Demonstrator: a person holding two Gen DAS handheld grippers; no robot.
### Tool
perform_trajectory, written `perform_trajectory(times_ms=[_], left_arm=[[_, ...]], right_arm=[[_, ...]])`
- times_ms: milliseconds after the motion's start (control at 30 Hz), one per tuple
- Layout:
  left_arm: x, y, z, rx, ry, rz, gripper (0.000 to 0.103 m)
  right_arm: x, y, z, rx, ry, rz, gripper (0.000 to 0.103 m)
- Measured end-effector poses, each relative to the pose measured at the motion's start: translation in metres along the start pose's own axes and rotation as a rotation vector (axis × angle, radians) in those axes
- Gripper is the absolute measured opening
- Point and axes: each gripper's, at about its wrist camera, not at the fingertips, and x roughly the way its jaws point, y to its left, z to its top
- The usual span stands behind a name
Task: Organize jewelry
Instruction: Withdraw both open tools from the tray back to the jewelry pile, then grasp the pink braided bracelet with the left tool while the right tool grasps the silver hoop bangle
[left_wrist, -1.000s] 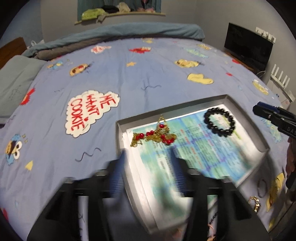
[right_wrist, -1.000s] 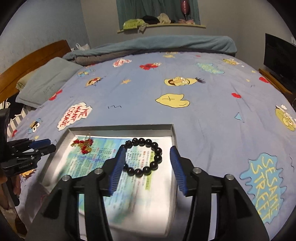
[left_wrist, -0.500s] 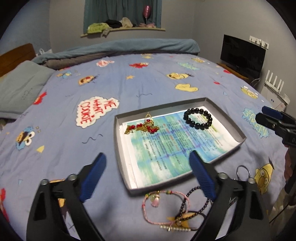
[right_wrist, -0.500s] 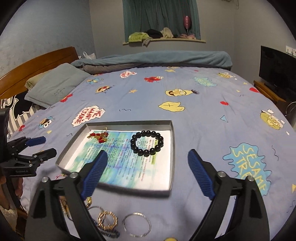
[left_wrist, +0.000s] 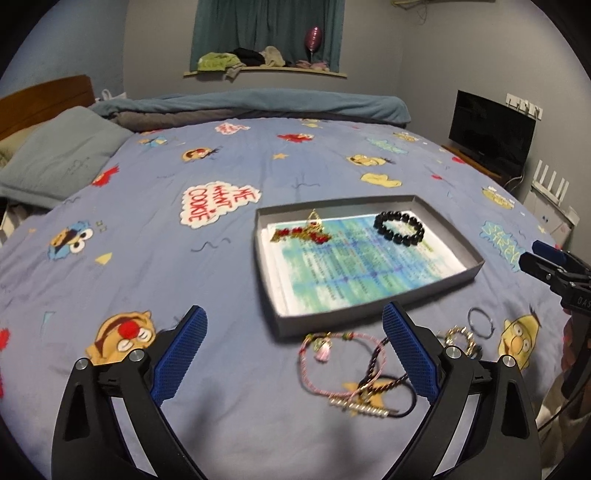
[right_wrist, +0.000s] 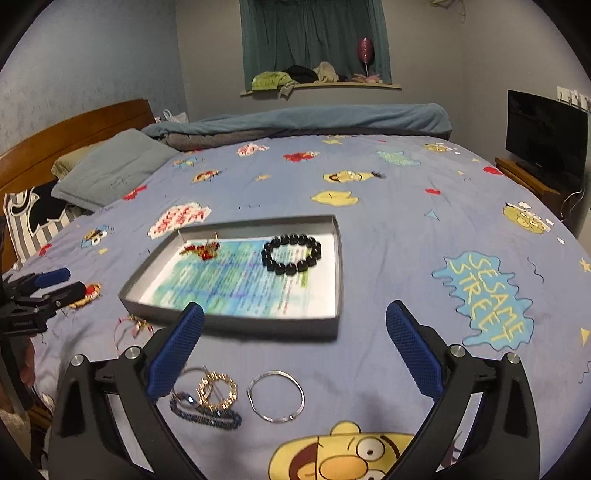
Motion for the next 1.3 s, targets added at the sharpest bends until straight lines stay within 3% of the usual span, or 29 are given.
perform_trajectory(times_ms=[400, 833, 933, 1100, 1200, 1300], left_arm=[[0.004, 0.004, -0.037, 0.021, 0.014, 0.034, 0.095], [0.027, -0.008, -0.059, 0.043, 0.065, 0.001, 0.092], [0.032, -0.012, -0.060, 0.051, 0.079, -0.004, 0.082], [0.036, -0.012, -0.059, 0.023, 0.087, -0.026, 0.080], [0.042, -0.010, -0.056, 0.012, 0.110, -0.041, 0.060], [0.048, -0.007, -0.056, 0.002, 0.131, -0.035, 0.052]], right_arm=[[0.003, -0.002, -0.027, -0.032, 0.044, 0.001, 0.097], [0.014, -0.006, -0.061, -0.054, 0.116, -0.004, 0.097], [0.019, -0.006, -0.065, -0.041, 0.129, 0.022, 0.097], [0.027, -0.002, -0.068, -0.036, 0.157, 0.064, 0.085], [0.035, -0.002, -0.071, -0.024, 0.187, 0.089, 0.076], [0.040, -0.001, -0.073, -0.025, 0.205, 0.104, 0.069]])
